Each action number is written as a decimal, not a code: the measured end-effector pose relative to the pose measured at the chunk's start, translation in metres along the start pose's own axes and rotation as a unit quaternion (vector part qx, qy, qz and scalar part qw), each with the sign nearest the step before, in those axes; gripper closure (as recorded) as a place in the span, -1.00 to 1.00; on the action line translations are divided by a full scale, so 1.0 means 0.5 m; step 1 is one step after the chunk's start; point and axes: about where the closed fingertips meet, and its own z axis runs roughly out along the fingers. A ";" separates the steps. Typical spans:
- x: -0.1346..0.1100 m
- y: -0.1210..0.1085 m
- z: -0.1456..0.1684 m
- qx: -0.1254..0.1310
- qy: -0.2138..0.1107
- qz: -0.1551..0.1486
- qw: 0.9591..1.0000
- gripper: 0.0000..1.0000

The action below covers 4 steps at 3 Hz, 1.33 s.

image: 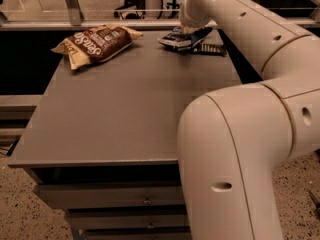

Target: Move blue chip bag near rxbar chocolate

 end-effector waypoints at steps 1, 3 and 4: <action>0.023 -0.011 0.002 -0.007 0.009 0.011 1.000 -0.38; 0.039 -0.038 -0.030 -0.018 0.002 0.008 1.000 -1.00; 0.051 -0.086 -0.095 -0.030 -0.027 -0.006 0.999 -1.00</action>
Offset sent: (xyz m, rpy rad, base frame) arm -0.0208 -0.0062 -0.0101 0.0987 0.0247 0.0356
